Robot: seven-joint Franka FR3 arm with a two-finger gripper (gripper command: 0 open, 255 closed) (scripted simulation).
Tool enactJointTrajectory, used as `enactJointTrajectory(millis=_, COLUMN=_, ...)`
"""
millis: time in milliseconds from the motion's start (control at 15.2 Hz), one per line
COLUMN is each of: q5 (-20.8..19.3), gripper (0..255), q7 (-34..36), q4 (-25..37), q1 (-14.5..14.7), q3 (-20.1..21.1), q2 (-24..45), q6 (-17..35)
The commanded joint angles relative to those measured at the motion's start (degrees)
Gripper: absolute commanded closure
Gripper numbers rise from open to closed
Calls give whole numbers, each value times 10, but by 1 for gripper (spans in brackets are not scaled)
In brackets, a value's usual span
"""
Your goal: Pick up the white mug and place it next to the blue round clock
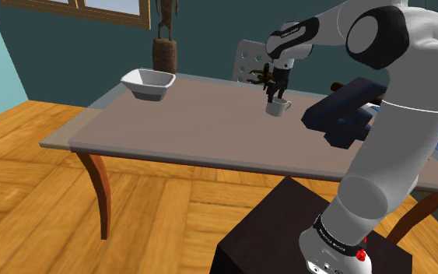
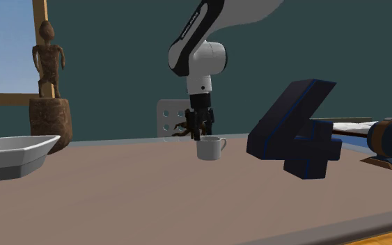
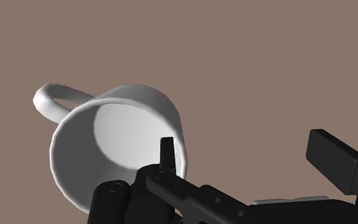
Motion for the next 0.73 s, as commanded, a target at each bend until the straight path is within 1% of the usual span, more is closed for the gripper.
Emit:
enactJointTrajectory(millis=0, q5=22, gripper=0, q7=-27, q4=47, q1=-16, q3=-3, q2=48, q6=2)
enactJointTrajectory(millis=66, q5=31, gripper=0, q7=-39, q4=73, q1=-25, q3=-2, q2=72, q6=-1)
enactJointTrajectory(millis=132, q5=34, gripper=0, q7=-42, q4=81, q1=-28, q3=-2, q2=78, q6=-2)
enactJointTrajectory(millis=594, q5=42, gripper=0, q7=-47, q4=44, q1=-32, q3=1, q2=95, q6=50)
enactJointTrajectory(millis=660, q5=42, gripper=0, q7=-47, q4=44, q1=-32, q3=1, q2=95, q6=50)
